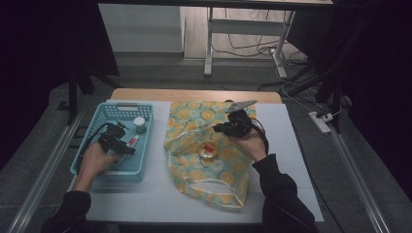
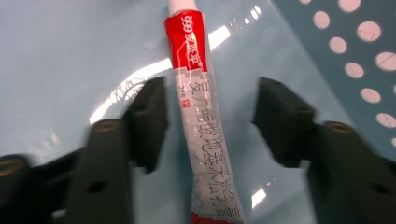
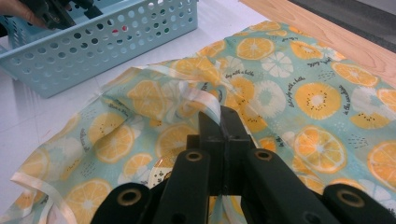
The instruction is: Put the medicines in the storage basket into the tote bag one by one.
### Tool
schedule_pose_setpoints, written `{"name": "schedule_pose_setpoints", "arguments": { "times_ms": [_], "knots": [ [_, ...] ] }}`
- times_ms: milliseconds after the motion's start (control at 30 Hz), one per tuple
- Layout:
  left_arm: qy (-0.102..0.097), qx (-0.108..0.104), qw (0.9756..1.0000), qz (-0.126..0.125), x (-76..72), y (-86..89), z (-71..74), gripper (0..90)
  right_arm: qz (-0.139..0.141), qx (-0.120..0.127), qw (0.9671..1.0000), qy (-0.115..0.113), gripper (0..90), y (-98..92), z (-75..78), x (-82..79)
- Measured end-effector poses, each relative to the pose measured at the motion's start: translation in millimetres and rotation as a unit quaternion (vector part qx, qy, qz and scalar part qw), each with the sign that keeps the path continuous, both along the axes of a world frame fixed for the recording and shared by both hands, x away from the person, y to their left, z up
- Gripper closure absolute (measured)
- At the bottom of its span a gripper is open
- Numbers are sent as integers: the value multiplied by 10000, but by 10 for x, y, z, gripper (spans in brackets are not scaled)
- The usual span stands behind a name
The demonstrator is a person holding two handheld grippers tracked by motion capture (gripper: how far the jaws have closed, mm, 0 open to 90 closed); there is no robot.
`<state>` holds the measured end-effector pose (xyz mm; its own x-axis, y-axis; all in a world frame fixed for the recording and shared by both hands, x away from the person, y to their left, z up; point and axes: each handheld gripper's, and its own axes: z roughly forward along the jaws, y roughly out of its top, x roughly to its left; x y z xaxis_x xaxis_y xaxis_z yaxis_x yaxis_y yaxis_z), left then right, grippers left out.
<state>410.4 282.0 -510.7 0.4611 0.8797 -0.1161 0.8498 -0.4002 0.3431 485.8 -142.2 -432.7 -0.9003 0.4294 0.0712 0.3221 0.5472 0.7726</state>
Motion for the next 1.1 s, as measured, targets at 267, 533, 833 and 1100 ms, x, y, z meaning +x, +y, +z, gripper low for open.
{"name": "schedule_pose_setpoints", "arguments": {
  "times_ms": [267, 533, 833, 1100],
  "knots": [
    [168, -8, 9995, 264, 4, 61, 3, 636, -7, -3, 10000, -26, 900, -9, 8, 3],
    [181, -74, 9996, 183, -20, 89, 12, 743, -11, 1, 10000, -31, 900, -15, 8, 8],
    [172, -112, 9996, 209, -27, 102, 13, 753, -16, 0, 10000, -26, 900, -14, 5, 9],
    [-100, -193, 9996, 174, -44, 123, 91, 754, -24, 0, 10000, -22, 900, -15, 2, 12]
  ]
}}
